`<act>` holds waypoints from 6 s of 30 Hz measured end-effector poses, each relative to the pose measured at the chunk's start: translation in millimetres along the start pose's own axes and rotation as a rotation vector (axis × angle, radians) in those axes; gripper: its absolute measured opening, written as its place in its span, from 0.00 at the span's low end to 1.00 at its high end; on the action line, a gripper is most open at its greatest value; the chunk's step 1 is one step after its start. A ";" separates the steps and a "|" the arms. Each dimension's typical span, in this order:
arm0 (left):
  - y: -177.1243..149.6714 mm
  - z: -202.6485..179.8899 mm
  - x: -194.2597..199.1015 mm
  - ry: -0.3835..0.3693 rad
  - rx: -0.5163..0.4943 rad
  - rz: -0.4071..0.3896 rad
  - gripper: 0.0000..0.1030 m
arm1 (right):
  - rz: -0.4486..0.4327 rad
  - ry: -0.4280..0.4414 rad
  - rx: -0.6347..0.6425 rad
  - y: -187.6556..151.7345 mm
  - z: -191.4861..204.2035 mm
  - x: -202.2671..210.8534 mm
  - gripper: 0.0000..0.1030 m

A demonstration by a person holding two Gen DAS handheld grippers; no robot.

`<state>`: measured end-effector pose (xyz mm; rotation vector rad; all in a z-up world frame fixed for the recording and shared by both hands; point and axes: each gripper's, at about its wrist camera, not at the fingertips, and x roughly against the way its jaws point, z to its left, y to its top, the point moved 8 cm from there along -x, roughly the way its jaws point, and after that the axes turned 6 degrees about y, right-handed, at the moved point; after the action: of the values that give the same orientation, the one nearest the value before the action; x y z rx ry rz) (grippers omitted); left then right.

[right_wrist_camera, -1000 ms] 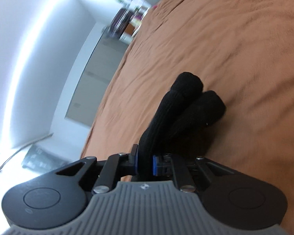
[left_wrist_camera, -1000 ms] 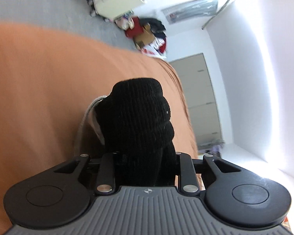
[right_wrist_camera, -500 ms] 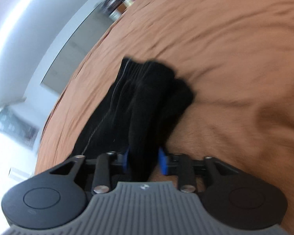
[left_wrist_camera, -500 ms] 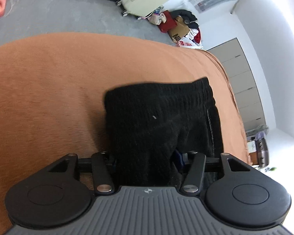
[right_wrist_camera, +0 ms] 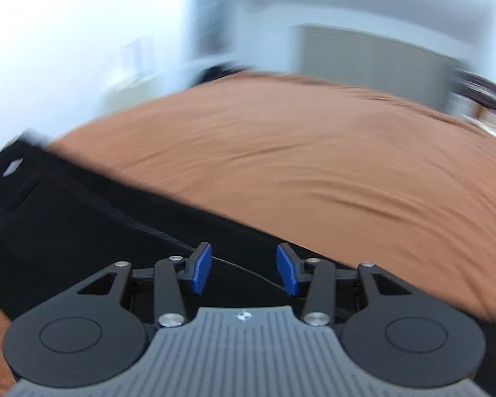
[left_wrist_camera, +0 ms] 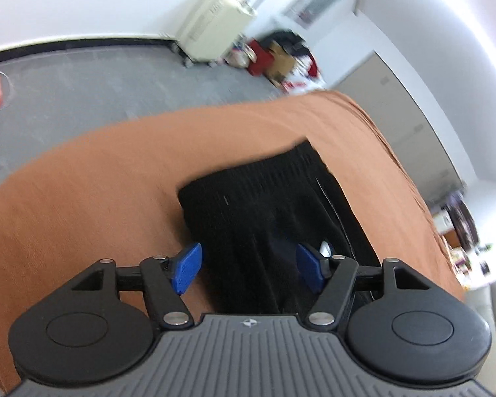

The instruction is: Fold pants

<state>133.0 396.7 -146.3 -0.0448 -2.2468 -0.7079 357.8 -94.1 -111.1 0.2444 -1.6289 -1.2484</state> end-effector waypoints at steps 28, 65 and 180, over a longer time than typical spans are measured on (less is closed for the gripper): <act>-49.2 -2.5 -26.5 -0.111 -0.042 0.123 0.74 | 0.249 0.192 0.123 47.8 -2.1 -151.9 0.00; -277.1 -321.3 -48.1 -0.364 -0.761 0.353 0.74 | -0.510 -0.377 -1.384 -222.0 -166.4 142.1 0.41; 5.1 61.2 0.1 -0.172 0.174 -0.094 0.39 | 0.058 0.177 0.012 15.2 379.5 -151.1 0.35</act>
<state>93.5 431.8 -177.7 0.0880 -2.4811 -0.5737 129.6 240.9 -163.9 0.3049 -1.4816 -1.1404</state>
